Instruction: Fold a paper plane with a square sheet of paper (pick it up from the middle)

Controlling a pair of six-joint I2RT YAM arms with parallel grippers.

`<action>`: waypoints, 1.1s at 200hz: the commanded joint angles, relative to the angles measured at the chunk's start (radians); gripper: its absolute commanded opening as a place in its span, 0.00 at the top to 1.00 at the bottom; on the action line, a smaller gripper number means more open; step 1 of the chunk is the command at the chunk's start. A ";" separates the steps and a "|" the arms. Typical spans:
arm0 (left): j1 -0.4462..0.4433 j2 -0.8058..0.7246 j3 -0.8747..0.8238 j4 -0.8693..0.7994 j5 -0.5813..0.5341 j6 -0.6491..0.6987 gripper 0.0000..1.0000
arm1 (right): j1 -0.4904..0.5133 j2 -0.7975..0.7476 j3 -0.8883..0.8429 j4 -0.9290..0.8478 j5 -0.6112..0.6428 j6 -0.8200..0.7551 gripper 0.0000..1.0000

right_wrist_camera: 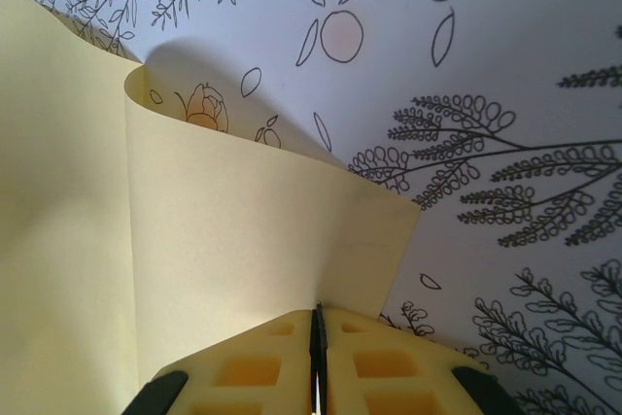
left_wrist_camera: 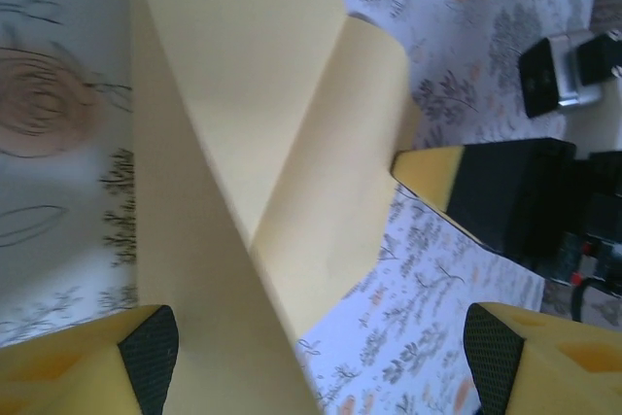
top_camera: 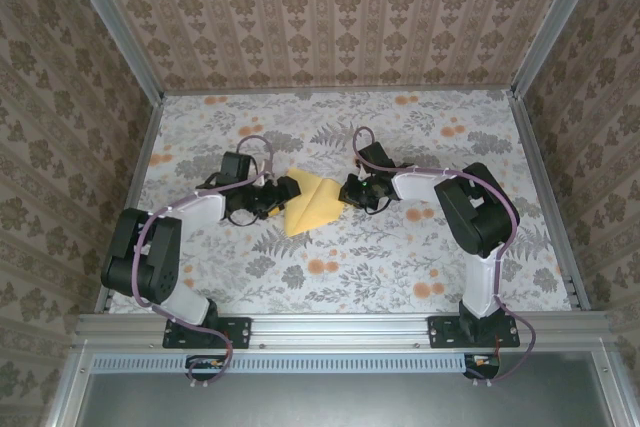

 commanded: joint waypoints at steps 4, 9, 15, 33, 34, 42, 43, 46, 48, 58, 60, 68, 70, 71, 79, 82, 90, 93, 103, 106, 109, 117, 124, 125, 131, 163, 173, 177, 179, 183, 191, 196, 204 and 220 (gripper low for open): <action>-0.043 -0.020 0.002 0.051 0.087 0.026 0.19 | 0.005 0.027 0.005 -0.076 0.013 -0.019 0.89; -0.055 -0.020 0.005 0.055 0.090 0.030 0.19 | 0.006 0.025 0.006 -0.076 0.009 -0.021 0.89; -0.069 -0.019 0.010 0.056 0.093 0.032 0.19 | 0.005 0.020 0.007 -0.074 0.006 -0.023 0.89; -0.109 -0.005 0.025 0.055 0.087 0.039 0.19 | 0.004 -0.007 0.010 -0.070 -0.009 -0.031 0.88; -0.110 -0.004 0.026 0.055 0.087 0.039 0.19 | 0.003 -0.010 0.009 -0.070 -0.009 -0.032 0.88; -0.115 0.007 0.032 0.056 0.087 0.038 0.19 | 0.000 -0.033 0.009 -0.070 -0.012 -0.035 0.88; -0.115 0.008 0.032 0.056 0.087 0.038 0.19 | -0.001 -0.036 0.008 -0.069 -0.012 -0.036 0.88; -0.115 0.013 0.034 0.058 0.087 0.039 0.19 | -0.002 -0.046 0.006 -0.067 -0.013 -0.037 0.87; -0.130 0.016 0.035 0.059 0.086 0.038 0.19 | -0.003 -0.052 0.005 -0.066 -0.013 -0.037 0.87; -0.154 0.028 0.038 0.068 0.090 0.035 0.19 | -0.008 -0.093 -0.007 -0.059 -0.005 -0.039 0.86; -0.157 0.030 0.038 0.070 0.091 0.033 0.19 | -0.009 -0.101 -0.009 -0.058 -0.002 -0.039 0.86; -0.164 0.039 0.042 0.077 0.096 0.032 0.19 | -0.013 -0.133 -0.019 -0.057 0.012 -0.043 0.85; -0.166 0.041 0.043 0.079 0.097 0.031 0.19 | -0.014 -0.142 -0.020 -0.059 0.016 -0.045 0.85; -0.167 0.042 0.044 0.079 0.099 0.031 0.19 | -0.014 -0.145 -0.022 -0.058 0.019 -0.047 0.85; -0.172 0.047 0.047 0.083 0.103 0.031 0.19 | -0.015 -0.175 -0.031 -0.063 0.034 -0.055 0.84; -0.174 0.047 0.049 0.084 0.105 0.032 0.19 | -0.017 -0.184 -0.035 -0.066 0.040 -0.058 0.84; -0.179 0.050 0.053 0.089 0.113 0.034 0.19 | -0.018 -0.210 -0.043 -0.072 0.060 -0.063 0.84; -0.181 0.049 0.057 0.089 0.117 0.035 0.19 | -0.018 -0.218 -0.048 -0.072 0.066 -0.064 0.84; -0.187 0.052 0.063 0.090 0.126 0.041 0.19 | -0.019 -0.243 -0.060 -0.070 0.083 -0.069 0.83; -0.190 0.053 0.065 0.089 0.128 0.041 0.19 | -0.019 -0.248 -0.063 -0.070 0.089 -0.070 0.83; -0.193 0.054 0.067 0.086 0.130 0.044 0.19 | -0.019 -0.255 -0.067 -0.070 0.092 -0.070 0.83; -0.197 0.056 0.073 0.080 0.133 0.049 0.19 | -0.019 -0.268 -0.074 -0.065 0.101 -0.069 0.83; -0.201 0.056 0.075 0.076 0.133 0.053 0.20 | -0.018 -0.279 -0.078 -0.059 0.102 -0.068 0.83; -0.201 0.056 0.076 0.075 0.133 0.054 0.20 | -0.018 -0.280 -0.079 -0.058 0.102 -0.068 0.83; -0.201 0.054 0.076 0.070 0.129 0.056 0.20 | -0.018 -0.285 -0.081 -0.053 0.103 -0.068 0.83; -0.178 0.001 0.069 0.007 0.040 0.067 0.25 | 0.007 -0.278 -0.054 -0.063 0.089 -0.083 0.82; -0.156 -0.023 0.051 0.002 0.005 0.051 0.28 | 0.024 -0.263 -0.034 -0.073 0.086 -0.086 0.83; -0.146 -0.034 0.042 0.000 -0.008 0.043 0.30 | 0.032 -0.254 -0.027 -0.075 0.084 -0.087 0.84; -0.141 -0.039 0.037 -0.002 -0.009 0.039 0.31 | 0.036 -0.250 -0.023 -0.076 0.083 -0.087 0.84; -0.129 -0.048 0.025 -0.003 -0.042 0.031 0.32 | 0.046 -0.241 -0.014 -0.076 0.079 -0.084 0.85; -0.090 -0.071 0.003 -0.007 -0.076 0.014 0.36 | 0.070 -0.216 0.008 -0.077 0.071 -0.082 0.86; -0.069 -0.084 -0.011 -0.013 -0.097 0.002 0.39 | 0.087 -0.198 0.019 -0.079 0.067 -0.081 0.87; -0.041 -0.107 -0.032 -0.023 -0.126 -0.010 0.42 | 0.115 -0.166 0.048 -0.085 0.066 -0.079 0.88; 0.007 -0.147 -0.067 -0.057 -0.180 -0.032 0.45 | 0.167 -0.101 0.101 -0.097 0.061 -0.073 0.91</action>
